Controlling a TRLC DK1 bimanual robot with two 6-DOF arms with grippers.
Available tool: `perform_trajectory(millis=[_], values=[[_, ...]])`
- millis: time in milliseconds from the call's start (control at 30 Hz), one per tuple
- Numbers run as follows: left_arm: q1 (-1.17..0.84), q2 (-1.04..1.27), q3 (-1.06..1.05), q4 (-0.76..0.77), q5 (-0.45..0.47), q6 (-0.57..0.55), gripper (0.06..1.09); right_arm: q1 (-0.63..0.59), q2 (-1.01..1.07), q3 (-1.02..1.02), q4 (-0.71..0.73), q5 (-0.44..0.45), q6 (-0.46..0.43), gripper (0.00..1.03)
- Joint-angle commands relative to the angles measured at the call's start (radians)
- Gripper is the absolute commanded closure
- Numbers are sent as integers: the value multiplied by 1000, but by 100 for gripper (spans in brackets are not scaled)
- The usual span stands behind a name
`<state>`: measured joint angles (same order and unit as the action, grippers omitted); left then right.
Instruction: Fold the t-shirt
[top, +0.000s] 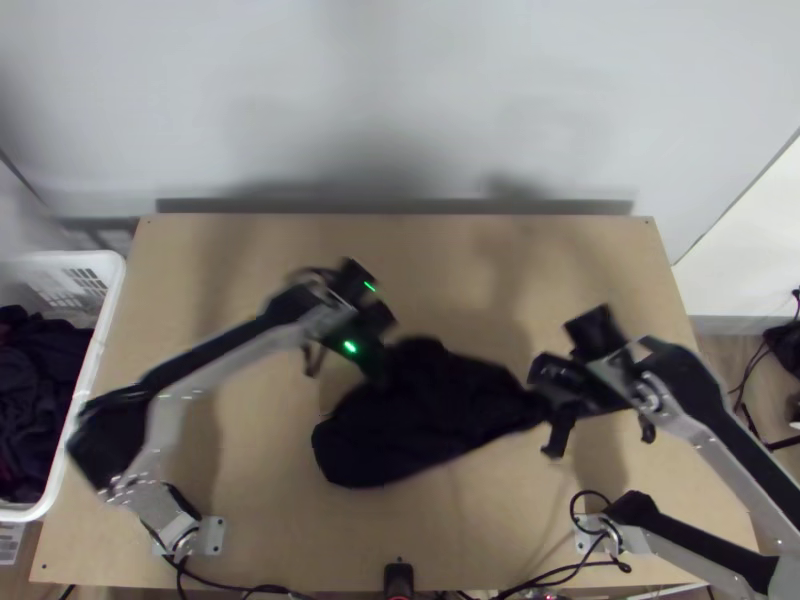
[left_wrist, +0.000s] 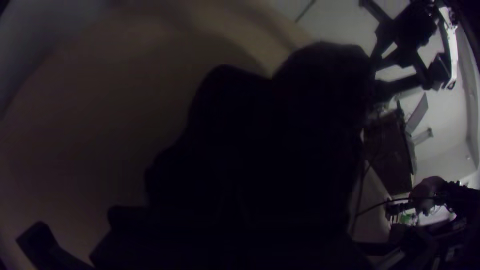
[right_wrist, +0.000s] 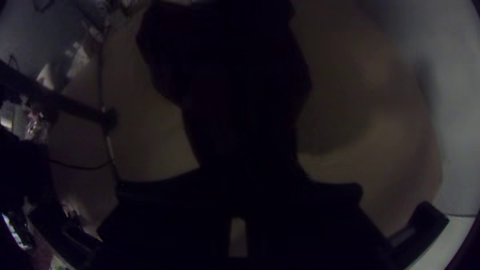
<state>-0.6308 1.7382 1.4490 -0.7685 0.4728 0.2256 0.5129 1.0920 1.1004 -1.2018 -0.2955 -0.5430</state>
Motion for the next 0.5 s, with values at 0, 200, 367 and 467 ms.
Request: perform_trajectory(millis=[0, 200, 367, 467], values=[[241, -227, 33, -35, -2, -22, 105, -103, -15, 154, 13, 9, 17, 100], [295, -401, 28, -100, 13, -32, 105, -27, -29, 142, 13, -33, 77, 100], [289, -506, -58, -115, 17, -32, 105, 134, -46, 10, -13, -36, 107, 94], [289, -542, -110, -115, 17, -31, 105, 139, -34, -25, -12, -34, 147, 80]])
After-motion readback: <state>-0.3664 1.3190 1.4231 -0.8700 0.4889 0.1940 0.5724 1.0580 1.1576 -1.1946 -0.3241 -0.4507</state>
